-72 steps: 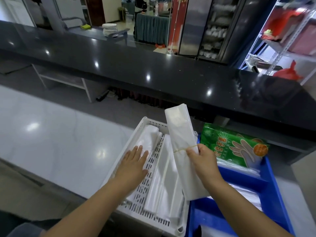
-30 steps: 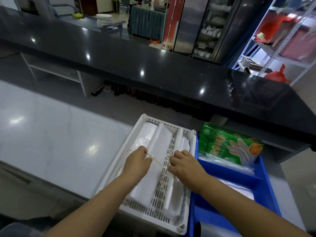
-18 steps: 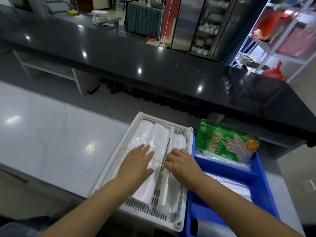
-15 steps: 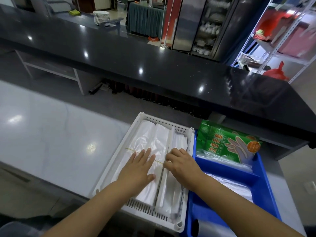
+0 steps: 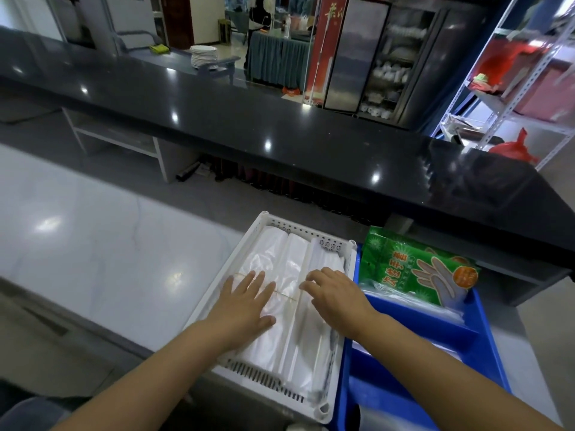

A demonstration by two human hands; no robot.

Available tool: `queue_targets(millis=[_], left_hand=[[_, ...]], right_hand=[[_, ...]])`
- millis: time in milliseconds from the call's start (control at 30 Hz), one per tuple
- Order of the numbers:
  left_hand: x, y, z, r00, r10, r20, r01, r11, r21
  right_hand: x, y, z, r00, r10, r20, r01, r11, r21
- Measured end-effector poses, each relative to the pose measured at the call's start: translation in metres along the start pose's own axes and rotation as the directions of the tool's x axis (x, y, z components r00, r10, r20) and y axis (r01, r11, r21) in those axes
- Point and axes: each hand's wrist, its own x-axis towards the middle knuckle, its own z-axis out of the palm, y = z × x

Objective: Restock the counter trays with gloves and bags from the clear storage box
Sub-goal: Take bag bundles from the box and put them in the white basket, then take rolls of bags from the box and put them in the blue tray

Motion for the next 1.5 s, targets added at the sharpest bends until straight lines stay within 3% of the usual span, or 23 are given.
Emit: queue_targets(millis=[267,467,633,767,967,1133,1333,1500], left_hand=[[0.003,-0.006,0.006,1.000,-0.003,0.017,0.003,1.000,-0.025],[-0.017,0.033,-0.007,0.962,-0.076,-0.264,-0.012,0.949,-0.314],[-0.026,0.055,-0.004,0.974,-0.076,-0.213,0.052,0.992,-0.116],[-0.043,0.048,-0.009,0.946,-0.208,-0.247,0.130,0.945,-0.300],[-0.122,0.002,-0.020,0.784,-0.491,-0.380,0.296,0.833,-0.467],[-0.216,-0.046,0.000,0.658,-0.682,-0.318,0.404,0.677,-0.615],[-0.356,-0.101,0.030,0.418,-0.855,-0.308,0.577,0.511,-0.637],[-0.472,-0.138,0.073,0.290,-0.931,-0.222,0.711,0.365,-0.601]], right_hand=[[0.000,0.000,0.007,0.999,-0.001,0.054,-0.001,0.999,0.052],[-0.008,0.002,0.015,1.000,-0.007,0.022,0.004,0.993,0.119],[-0.006,0.005,0.017,1.000,-0.013,0.027,0.009,0.990,0.143],[0.001,0.001,0.013,0.999,-0.028,-0.026,0.032,0.985,0.169],[0.015,-0.061,-0.003,0.989,-0.086,-0.116,0.110,0.969,0.220],[0.030,-0.155,-0.023,0.950,-0.255,-0.179,0.293,0.925,0.243],[0.048,-0.292,-0.024,0.866,-0.497,-0.050,0.499,0.853,0.156],[0.046,-0.404,0.012,0.827,-0.562,0.020,0.542,0.806,0.240]])
